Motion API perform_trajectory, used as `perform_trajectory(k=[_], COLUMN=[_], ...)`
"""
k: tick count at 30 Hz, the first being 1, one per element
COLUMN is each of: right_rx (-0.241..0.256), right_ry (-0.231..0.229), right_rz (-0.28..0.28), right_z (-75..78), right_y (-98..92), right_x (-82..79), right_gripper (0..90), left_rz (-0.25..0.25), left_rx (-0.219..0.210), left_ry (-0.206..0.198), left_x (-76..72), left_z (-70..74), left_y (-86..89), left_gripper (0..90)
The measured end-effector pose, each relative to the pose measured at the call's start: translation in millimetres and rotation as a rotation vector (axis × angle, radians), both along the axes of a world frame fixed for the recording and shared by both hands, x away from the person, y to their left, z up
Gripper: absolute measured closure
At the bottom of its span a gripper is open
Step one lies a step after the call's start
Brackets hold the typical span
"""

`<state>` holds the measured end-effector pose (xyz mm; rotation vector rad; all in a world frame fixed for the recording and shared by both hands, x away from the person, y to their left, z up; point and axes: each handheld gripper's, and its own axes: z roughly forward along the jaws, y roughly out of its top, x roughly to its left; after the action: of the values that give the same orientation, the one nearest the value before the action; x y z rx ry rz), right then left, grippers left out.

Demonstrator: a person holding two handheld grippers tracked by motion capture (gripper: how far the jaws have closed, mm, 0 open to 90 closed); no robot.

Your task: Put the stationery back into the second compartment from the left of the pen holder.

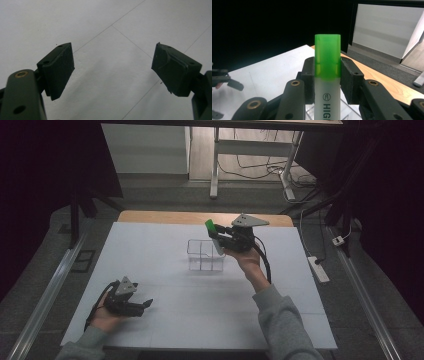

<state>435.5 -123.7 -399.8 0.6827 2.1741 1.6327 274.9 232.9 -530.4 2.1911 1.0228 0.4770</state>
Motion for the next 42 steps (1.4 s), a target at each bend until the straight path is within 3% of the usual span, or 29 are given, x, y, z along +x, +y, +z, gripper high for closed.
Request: perform_trajectory(k=[8, 14, 33, 35, 38, 42], right_rx=[0.039, 0.058, 0.044, 0.033, 0.021, 0.011], right_ry=[0.011, 0.015, 0.027, 0.036, 0.068, 0.081], right_rz=[0.025, 0.001, -0.003, -0.008, -0.013, -0.009], right_z=[-8.8, -17.5, -31.1, -32.2, -33.3, -33.2], right_y=[14.9, 21.9, 34.5, 34.1, 31.3, 26.3], right_x=[13.4, 24.4, 34.8, 35.0, 34.6, 33.4], right_gripper=[66.4, 66.4, 66.1, 65.2, 54.9, 52.9], left_rz=[-0.002, -0.004, -0.007, -0.008, -0.007, -0.009], left_rx=[0.0, 0.0, 0.006, 0.007, 0.007, 0.009], left_ry=[-0.001, -0.001, 0.001, 0.001, 0.0, 0.0], left_x=[-1.4, -1.0, -1.0, -1.1, -1.0, -1.1], left_z=[0.4, -0.1, -1.3, -1.2, -1.3, -1.4], left_y=[0.1, 0.3, 0.7, 0.9, 0.9, 0.3], left_gripper=[17.7, 17.7, 17.7, 17.7, 17.8, 17.7])
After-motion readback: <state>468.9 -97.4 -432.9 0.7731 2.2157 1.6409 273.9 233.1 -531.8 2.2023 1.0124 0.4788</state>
